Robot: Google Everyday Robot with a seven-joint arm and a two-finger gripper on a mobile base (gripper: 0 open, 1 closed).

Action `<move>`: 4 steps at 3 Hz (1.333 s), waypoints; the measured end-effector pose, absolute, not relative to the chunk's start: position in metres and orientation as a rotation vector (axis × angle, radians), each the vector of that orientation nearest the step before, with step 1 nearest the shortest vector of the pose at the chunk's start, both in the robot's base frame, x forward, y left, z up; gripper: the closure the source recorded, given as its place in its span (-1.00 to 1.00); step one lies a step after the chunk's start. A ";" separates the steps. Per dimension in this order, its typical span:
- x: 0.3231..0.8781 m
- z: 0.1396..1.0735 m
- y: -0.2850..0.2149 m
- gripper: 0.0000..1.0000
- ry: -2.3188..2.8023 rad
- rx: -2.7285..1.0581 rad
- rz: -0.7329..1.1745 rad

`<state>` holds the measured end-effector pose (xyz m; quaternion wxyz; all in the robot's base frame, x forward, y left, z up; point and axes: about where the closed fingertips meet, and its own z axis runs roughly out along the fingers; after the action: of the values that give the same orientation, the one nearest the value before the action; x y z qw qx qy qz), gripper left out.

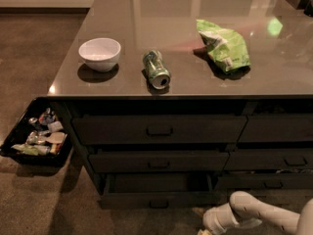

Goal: Open bottom drawer

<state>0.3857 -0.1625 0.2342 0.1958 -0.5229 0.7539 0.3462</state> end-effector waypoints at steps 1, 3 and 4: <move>0.372 0.233 -0.156 -1.00 2.111 -1.472 1.001; 0.478 0.246 -0.138 -1.00 1.944 -1.601 0.846; 0.513 0.243 -0.129 -1.00 1.901 -1.644 0.842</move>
Offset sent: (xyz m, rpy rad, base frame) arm 0.1177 0.0293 0.0069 -0.0268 -0.2415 0.1252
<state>0.5135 -0.1294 0.2433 0.2432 -0.6017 0.6956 0.3081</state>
